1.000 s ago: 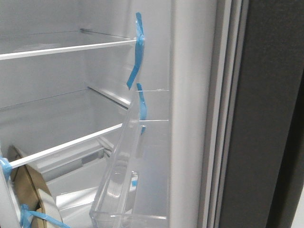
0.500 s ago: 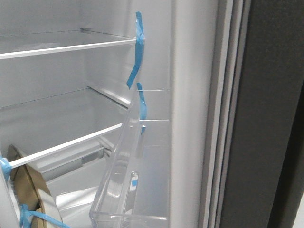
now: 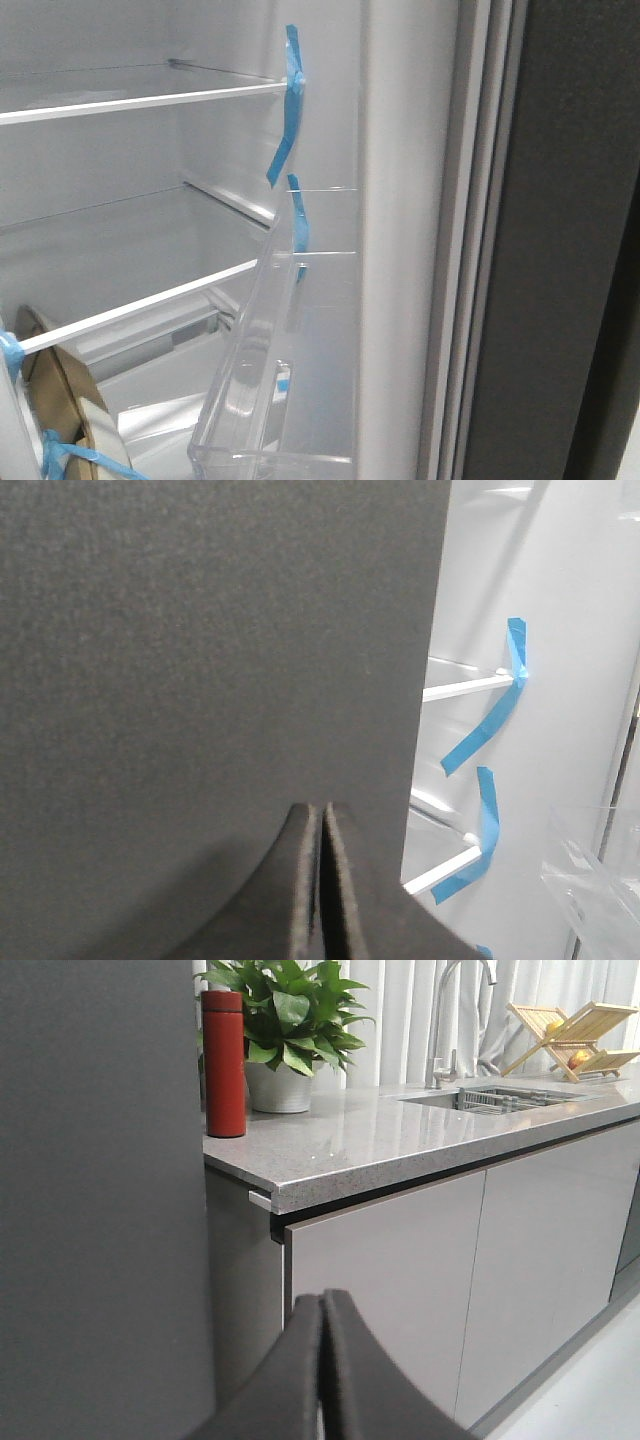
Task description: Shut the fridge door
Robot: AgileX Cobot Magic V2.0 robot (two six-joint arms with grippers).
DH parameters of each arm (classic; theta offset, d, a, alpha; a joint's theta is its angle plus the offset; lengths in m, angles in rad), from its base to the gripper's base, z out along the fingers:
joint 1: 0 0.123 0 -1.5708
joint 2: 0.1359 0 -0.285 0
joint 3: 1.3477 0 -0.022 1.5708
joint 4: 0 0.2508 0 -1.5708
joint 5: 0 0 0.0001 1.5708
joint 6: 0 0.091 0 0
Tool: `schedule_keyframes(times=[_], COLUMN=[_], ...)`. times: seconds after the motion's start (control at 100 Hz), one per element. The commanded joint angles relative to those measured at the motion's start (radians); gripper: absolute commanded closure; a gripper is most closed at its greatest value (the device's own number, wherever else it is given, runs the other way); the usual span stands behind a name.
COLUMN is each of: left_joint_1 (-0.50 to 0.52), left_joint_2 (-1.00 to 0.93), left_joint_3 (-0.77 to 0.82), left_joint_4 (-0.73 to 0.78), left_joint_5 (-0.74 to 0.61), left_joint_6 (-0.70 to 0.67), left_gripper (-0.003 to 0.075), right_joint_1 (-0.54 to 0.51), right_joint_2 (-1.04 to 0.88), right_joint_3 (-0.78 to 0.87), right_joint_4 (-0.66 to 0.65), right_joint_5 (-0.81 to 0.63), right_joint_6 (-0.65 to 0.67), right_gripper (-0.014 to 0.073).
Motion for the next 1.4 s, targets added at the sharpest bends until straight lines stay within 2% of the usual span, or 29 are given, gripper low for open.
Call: schedule_keyframes(times=[0.0,0.27,0.59,0.86,1.16,1.39], left_joint_1=[-0.003,-0.003,-0.003,-0.003,-0.003,-0.003], left_joint_2=[0.019,0.019,0.019,0.019,0.019,0.019], left_joint_3=[0.028,0.028,0.028,0.028,0.028,0.028], left_joint_4=[-0.002,-0.002,-0.002,-0.002,-0.002,-0.002], left_joint_5=[-0.077,-0.077,-0.077,-0.077,-0.077,-0.077], left_joint_6=[-0.003,-0.003,-0.003,-0.003,-0.003,-0.003], left_gripper=[0.0741,0.0741,0.0741,0.0741,0.0741,0.0741], right_joint_1=[-0.008,-0.008,0.009,0.177,0.395,0.501], right_joint_2=[-0.013,0.053,0.232,0.306,0.395,0.498], right_joint_3=[0.013,-0.104,-0.415,-0.629,-0.749,-0.834], right_joint_4=[0.000,0.000,0.000,0.000,0.000,0.007], right_joint_5=[-0.076,-0.076,-0.047,0.084,0.091,0.096], right_joint_6=[0.000,0.000,0.000,0.004,0.004,0.006], right_gripper=[0.0670,0.0670,0.0670,0.0670,0.0670,0.0670])
